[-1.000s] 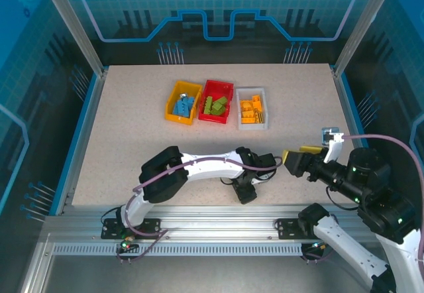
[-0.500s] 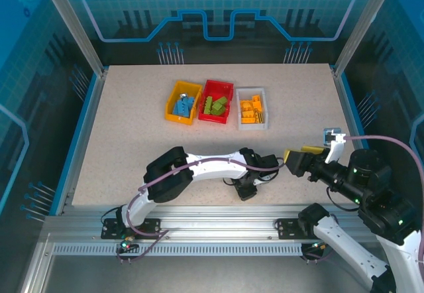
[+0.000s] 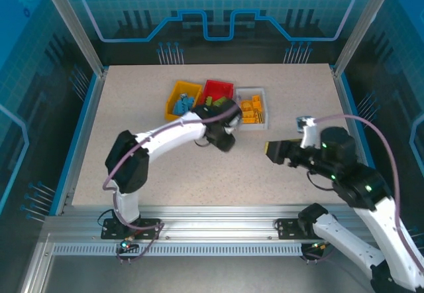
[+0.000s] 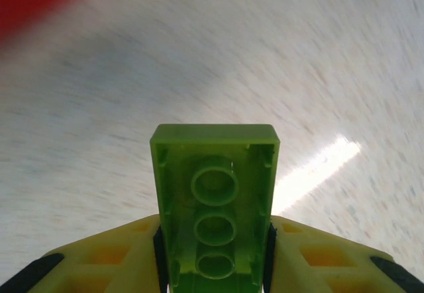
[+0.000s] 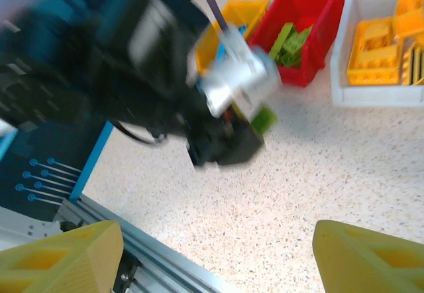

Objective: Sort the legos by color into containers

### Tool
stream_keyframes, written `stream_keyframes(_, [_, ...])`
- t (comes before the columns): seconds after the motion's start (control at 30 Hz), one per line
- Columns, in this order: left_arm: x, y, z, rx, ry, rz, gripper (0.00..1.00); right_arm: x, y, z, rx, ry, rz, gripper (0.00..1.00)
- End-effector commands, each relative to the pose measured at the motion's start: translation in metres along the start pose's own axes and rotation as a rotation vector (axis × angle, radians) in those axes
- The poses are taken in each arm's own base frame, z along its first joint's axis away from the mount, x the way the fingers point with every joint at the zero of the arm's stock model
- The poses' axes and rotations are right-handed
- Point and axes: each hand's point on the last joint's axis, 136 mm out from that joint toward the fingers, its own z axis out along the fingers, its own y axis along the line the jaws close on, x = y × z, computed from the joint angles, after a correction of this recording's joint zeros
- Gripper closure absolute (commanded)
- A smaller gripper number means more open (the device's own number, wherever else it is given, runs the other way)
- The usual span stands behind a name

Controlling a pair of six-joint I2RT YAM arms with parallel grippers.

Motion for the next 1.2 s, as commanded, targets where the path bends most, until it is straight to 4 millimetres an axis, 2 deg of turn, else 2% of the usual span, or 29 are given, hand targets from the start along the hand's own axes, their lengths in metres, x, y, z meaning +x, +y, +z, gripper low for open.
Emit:
stream_keyframes(0.0, [-0.038, 0.035, -0.019, -0.018, -0.091, -0.091, 0.59, -0.017, 0.014, 0.030, -0.080, -0.007, -0.006, 0.24])
stream_keyframes(0.13, [-0.084, 0.091, -0.012, -0.093, -0.132, -0.179, 0.59, -0.038, 0.017, 0.055, -0.072, -0.016, -0.003, 0.25])
stream_keyframes(0.23, [-0.108, 0.121, 0.005, -0.146, -0.151, -0.225, 0.59, -0.048, 0.018, 0.068, -0.060, -0.010, -0.005, 0.25])
stream_keyframes(0.33, [-0.122, 0.146, 0.024, -0.189, -0.150, -0.261, 0.59, -0.053, 0.017, 0.076, -0.047, -0.011, -0.004, 0.25])
stream_keyframes(0.43, [-0.134, 0.157, 0.036, -0.197, -0.160, -0.294, 0.58, -0.053, 0.014, 0.080, -0.039, -0.013, 0.001, 0.25])
stream_keyframes(0.57, [-0.143, 0.158, 0.051, -0.176, -0.185, -0.308, 0.55, -0.048, 0.008, 0.083, -0.028, -0.008, 0.016, 0.25])
stream_keyframes(0.67, [-0.139, 0.158, 0.063, -0.174, -0.159, -0.312, 0.43, -0.042, 0.006, 0.084, -0.027, 0.002, 0.028, 0.25])
stream_keyframes(0.73, [-0.135, 0.159, 0.064, -0.179, -0.144, -0.318, 0.31, -0.039, 0.003, 0.084, -0.024, 0.004, 0.035, 0.25])
stream_keyframes(0.77, [-0.134, 0.158, 0.062, -0.181, -0.143, -0.323, 0.30, -0.039, 0.002, 0.084, -0.022, 0.002, 0.037, 0.25])
stream_keyframes(0.87, [-0.140, 0.153, 0.038, -0.162, -0.183, -0.335, 0.27, -0.038, 0.003, 0.082, -0.027, -0.002, 0.041, 0.25])
stream_keyframes(1.0, [-0.153, 0.135, -0.025, -0.119, -0.317, -0.354, 0.26, -0.038, 0.001, 0.080, -0.016, -0.008, 0.031, 0.25])
stream_keyframes(1.07, [-0.151, 0.126, -0.060, -0.086, -0.379, -0.389, 0.22, -0.036, -0.005, 0.078, 0.015, -0.007, 0.023, 0.24])
stream_keyframes(1.13, [-0.142, 0.121, -0.099, -0.047, -0.454, -0.454, 0.13, -0.032, -0.021, 0.074, 0.101, -0.007, 0.023, 0.17])
stream_keyframes(1.17, [-0.135, 0.120, -0.117, -0.025, -0.493, -0.484, 0.02, -0.030, -0.033, 0.071, 0.162, -0.013, 0.029, 0.11])
